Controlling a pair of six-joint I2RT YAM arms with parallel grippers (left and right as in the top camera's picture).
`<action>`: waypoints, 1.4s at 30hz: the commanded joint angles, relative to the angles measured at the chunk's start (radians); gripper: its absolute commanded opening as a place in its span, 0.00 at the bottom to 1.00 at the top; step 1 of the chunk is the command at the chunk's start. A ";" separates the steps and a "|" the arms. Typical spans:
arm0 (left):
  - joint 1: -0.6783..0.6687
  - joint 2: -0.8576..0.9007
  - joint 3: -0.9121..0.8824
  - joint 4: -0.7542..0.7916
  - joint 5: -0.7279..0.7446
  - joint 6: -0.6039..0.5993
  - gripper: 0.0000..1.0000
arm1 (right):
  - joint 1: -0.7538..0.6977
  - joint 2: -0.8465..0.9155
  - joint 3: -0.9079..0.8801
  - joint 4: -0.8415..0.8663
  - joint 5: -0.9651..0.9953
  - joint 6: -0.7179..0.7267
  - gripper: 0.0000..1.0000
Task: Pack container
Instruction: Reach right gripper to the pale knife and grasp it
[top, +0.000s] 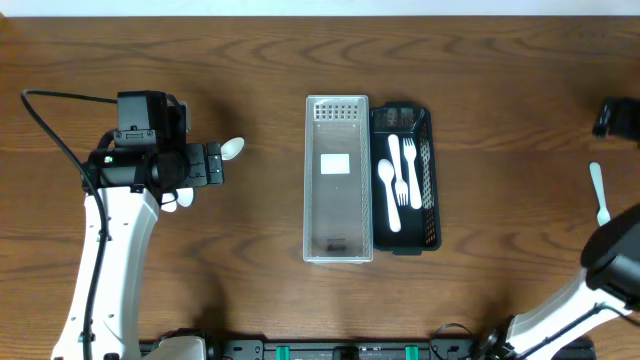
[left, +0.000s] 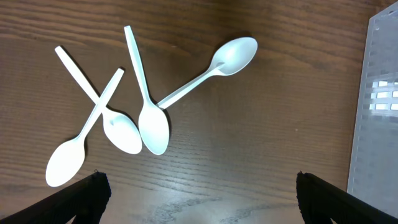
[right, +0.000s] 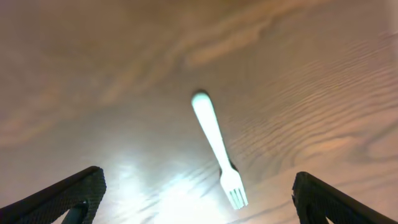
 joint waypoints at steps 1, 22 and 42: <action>0.005 0.004 0.011 -0.004 0.003 0.006 0.98 | -0.048 0.057 -0.052 0.039 -0.049 -0.121 0.99; 0.005 0.004 0.011 -0.003 0.003 0.006 0.98 | -0.110 0.301 -0.183 0.111 -0.119 -0.111 0.82; 0.005 0.004 0.011 -0.004 0.003 0.006 0.98 | -0.102 0.301 -0.214 0.113 -0.190 -0.023 0.40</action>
